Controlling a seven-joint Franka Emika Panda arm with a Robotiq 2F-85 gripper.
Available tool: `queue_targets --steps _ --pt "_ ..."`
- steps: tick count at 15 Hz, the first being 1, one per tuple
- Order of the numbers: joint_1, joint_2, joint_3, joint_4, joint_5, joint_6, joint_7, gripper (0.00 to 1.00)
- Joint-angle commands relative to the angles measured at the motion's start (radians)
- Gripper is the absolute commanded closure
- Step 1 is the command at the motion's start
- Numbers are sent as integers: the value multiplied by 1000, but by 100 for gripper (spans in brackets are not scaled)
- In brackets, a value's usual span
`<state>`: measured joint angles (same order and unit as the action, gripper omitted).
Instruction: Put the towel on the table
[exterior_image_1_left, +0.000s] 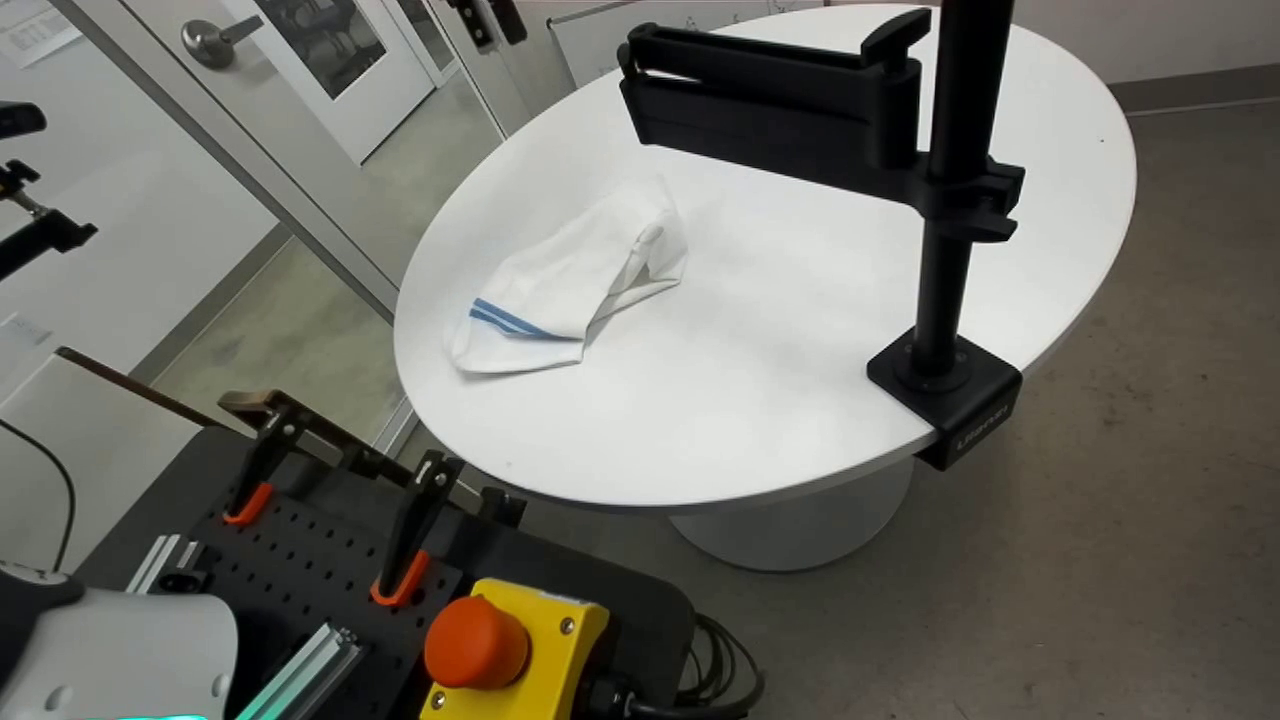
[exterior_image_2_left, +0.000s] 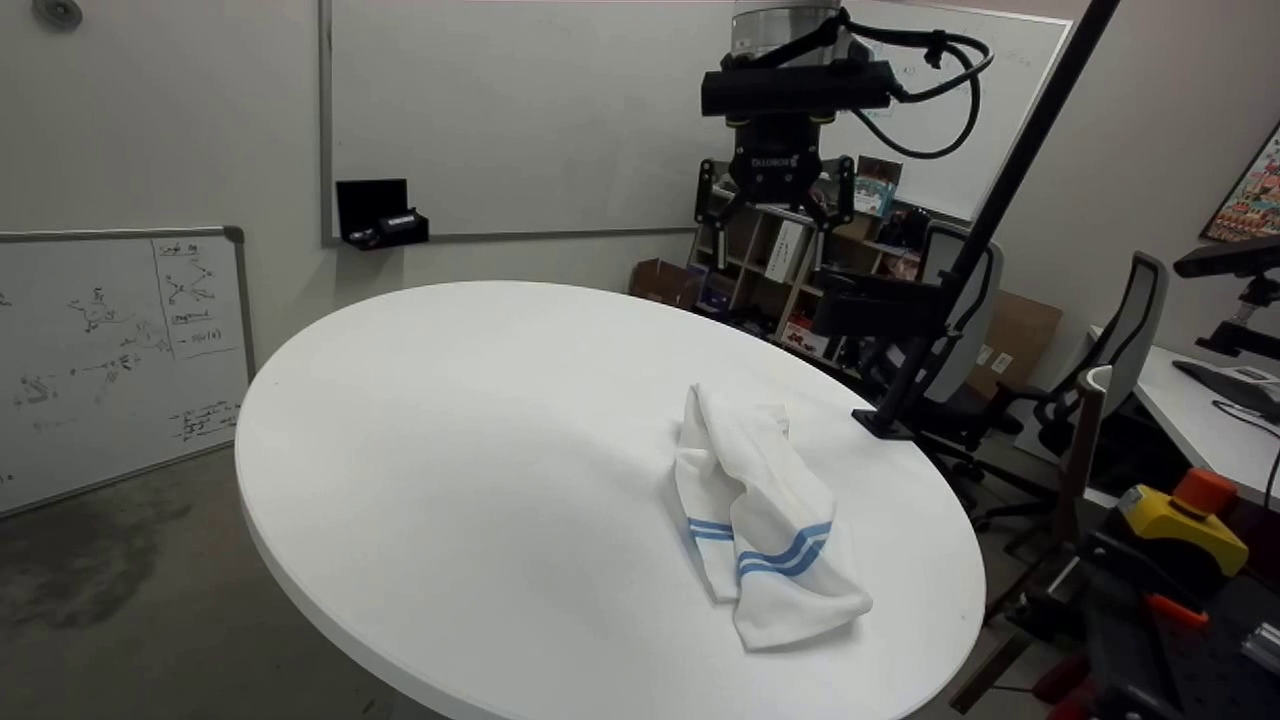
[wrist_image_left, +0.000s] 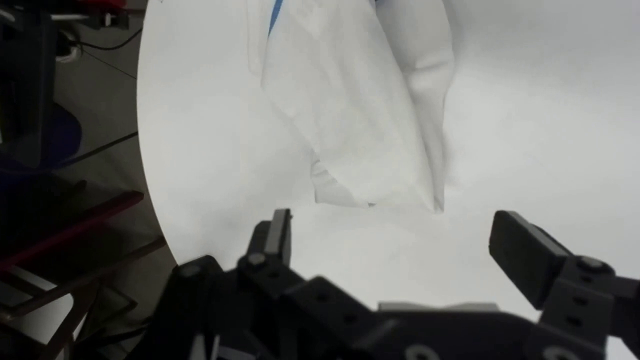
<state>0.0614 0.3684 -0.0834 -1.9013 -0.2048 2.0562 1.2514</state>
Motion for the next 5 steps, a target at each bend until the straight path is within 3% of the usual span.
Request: queue_targets --steps 1,5 --pt "5 -1 -6 1 2 -2 -2 0" --pt "4 13 -10 1 2 -1 -2 0"
